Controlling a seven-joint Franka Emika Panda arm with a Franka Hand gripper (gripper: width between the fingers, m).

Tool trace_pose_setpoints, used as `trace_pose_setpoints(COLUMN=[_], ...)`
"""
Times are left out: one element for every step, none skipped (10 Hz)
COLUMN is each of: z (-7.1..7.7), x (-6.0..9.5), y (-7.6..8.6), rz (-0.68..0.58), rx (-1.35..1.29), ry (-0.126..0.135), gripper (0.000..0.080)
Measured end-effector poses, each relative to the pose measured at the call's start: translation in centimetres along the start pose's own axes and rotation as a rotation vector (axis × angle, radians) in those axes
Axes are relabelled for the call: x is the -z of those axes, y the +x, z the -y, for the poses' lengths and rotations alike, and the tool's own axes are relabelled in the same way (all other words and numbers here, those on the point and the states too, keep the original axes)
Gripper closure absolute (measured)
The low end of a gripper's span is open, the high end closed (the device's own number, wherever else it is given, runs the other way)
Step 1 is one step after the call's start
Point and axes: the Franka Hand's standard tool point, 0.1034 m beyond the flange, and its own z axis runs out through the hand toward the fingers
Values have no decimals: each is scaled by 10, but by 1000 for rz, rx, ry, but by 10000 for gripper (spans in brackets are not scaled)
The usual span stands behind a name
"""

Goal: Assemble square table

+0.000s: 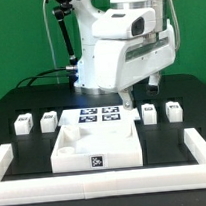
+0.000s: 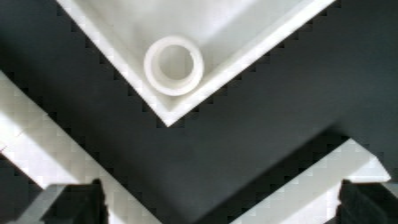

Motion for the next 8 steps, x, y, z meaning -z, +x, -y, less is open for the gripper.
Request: trace_pose_setpoints(z=[0,0,0,0,0,0,0,1], x=[0,0,0,0,0,0,-1,-3], y=[0,0,0,0,0,0,-1,-7], rz=[0,0,0,0,0,0,1,7], rx=[0,0,0,0,0,0,16,70], ry=[0,0,0,0,0,0,1,5], gripper=[150,150,150,150,150,150,150,150])
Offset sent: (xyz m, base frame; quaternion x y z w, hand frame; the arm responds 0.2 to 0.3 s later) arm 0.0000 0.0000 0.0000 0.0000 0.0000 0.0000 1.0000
